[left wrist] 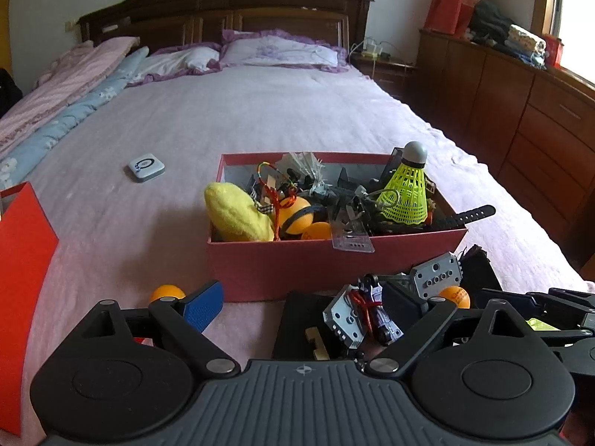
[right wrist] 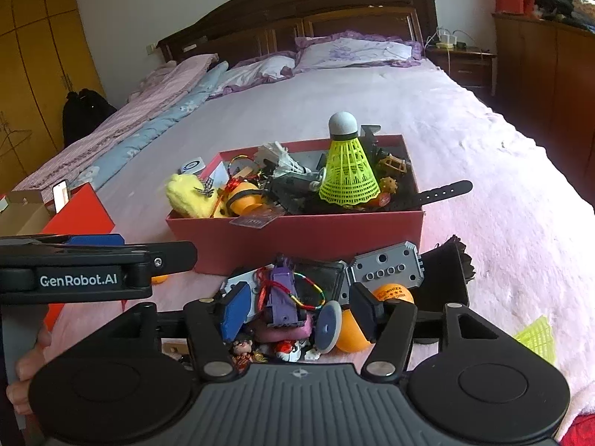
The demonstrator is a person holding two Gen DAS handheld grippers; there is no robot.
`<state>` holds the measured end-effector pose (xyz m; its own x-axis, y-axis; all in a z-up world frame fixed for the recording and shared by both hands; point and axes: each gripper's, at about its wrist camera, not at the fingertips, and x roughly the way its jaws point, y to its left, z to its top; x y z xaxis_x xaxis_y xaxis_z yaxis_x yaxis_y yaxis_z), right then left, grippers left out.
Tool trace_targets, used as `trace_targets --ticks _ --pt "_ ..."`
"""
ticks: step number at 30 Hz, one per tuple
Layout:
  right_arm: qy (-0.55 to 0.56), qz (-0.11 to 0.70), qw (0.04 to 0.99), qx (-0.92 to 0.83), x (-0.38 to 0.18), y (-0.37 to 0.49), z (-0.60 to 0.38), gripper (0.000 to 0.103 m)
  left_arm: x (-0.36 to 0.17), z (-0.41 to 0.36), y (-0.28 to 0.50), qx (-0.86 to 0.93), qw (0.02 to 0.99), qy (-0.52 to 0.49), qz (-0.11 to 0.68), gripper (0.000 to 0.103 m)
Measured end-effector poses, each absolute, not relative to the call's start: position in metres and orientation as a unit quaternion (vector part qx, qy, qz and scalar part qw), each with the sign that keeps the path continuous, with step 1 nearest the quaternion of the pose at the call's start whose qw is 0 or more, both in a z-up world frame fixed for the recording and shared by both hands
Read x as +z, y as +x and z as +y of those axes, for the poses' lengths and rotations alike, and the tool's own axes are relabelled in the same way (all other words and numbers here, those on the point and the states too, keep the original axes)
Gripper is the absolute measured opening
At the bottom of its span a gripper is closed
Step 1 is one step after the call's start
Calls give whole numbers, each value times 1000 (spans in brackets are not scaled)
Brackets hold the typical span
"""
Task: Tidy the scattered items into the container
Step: 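Withdraw both tools from the red box back toward the toy pile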
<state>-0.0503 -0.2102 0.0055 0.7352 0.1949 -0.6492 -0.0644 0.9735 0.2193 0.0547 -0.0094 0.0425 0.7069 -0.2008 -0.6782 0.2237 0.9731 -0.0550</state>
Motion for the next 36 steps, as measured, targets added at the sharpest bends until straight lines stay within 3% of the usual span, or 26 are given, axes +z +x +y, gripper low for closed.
trace_targets --ticks 13,23,28,33,36 --pt "54 359 929 73 6 -75 -203 72 20 7 26 -94 918 10 384 97" --pt "29 389 919 56 -27 -94 -211 73 -25 38 -4 -68 896 -3 438 97" --pt "28 375 925 56 -37 -85 -210 68 -33 47 -12 -60 891 -7 449 97" --pt "18 364 930 54 -45 -63 -207 55 -32 47 -14 -64 893 -4 446 97" --pt "9 351 935 46 -44 -56 -209 54 -31 45 -15 -70 894 3 443 97"
